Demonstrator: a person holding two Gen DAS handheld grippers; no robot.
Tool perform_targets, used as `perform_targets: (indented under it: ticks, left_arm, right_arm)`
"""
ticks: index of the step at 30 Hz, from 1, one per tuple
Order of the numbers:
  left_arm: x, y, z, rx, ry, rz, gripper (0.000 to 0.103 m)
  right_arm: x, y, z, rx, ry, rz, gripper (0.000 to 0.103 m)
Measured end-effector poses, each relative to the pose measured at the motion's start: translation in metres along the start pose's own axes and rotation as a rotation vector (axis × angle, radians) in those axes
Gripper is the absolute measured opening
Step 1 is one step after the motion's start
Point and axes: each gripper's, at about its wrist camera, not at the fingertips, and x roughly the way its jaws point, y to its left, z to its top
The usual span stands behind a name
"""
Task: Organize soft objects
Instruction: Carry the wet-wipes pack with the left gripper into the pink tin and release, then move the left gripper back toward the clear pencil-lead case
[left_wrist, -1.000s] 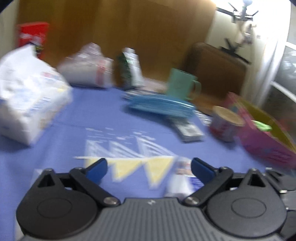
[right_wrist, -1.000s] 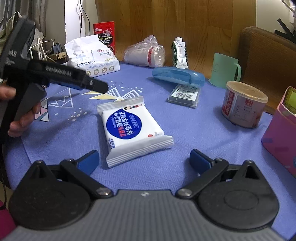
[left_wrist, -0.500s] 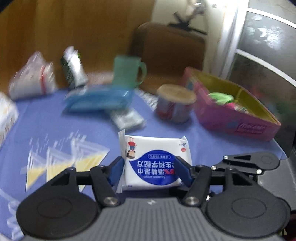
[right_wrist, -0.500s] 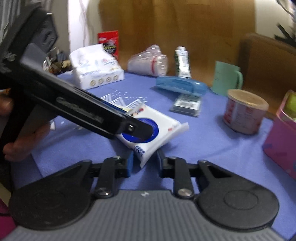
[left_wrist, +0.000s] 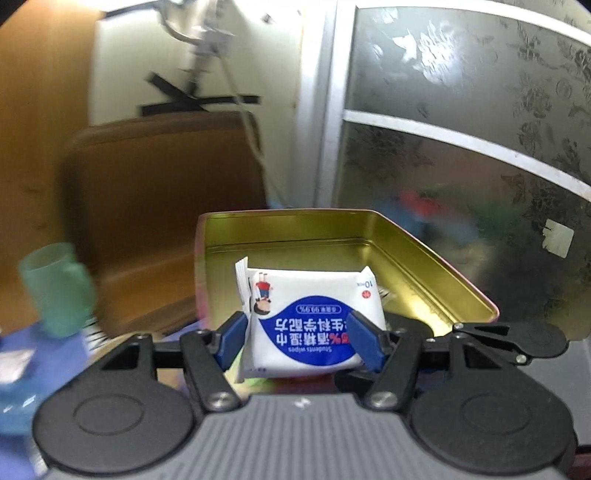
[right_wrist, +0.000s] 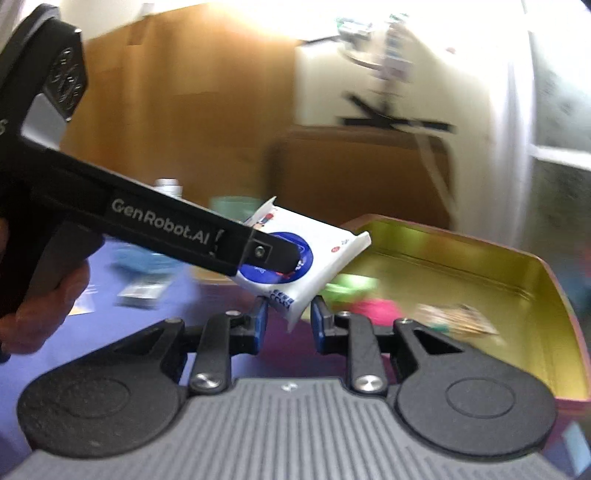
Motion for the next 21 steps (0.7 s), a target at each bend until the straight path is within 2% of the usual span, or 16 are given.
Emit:
perform_targets:
  ticks: [3, 6, 8, 9, 16, 20, 21]
  left_arm:
    - [0.035, -0.009, 0.007, -0.012, 0.056, 0.005, 0.061]
    - [0.055, -0.014, 0.014, -0.026, 0.099, 0.053, 0.064]
    - [0.056, -0.017, 0.016, -0.022, 0.108, 0.111, 0.072]
    - [0.054, -0.019, 0.016, -0.016, 0.102, 0.135, 0.076]
    - [0.022, -0.016, 0.012, -0.010, 0.076, 0.196, 0.078]
    - [-0.009, -0.006, 0.000, -0.021, 0.045, 0.260, 0.080]
    - [-0.017, -0.001, -0.004, -0.036, 0.041, 0.269, 0.083]
  right_arm:
    - [0.015, -0.030, 0.000, 0.080, 0.044, -0.079, 0.028]
    - [0.025, -0.053, -0.001, 0.166, 0.053, -0.161, 0.037]
    - [0.025, -0.063, -0.003, 0.215, 0.020, -0.230, 0.062]
    - [0.023, -0.064, -0.005, 0.229, 0.003, -0.246, 0.065]
    - [-0.002, -0.053, -0.016, 0.231, -0.095, -0.298, 0.067]
    - [-0.015, -0.034, -0.018, 0.235, -0.134, -0.280, 0.069]
    - [-0.022, -0.030, -0.019, 0.237, -0.147, -0.269, 0.070]
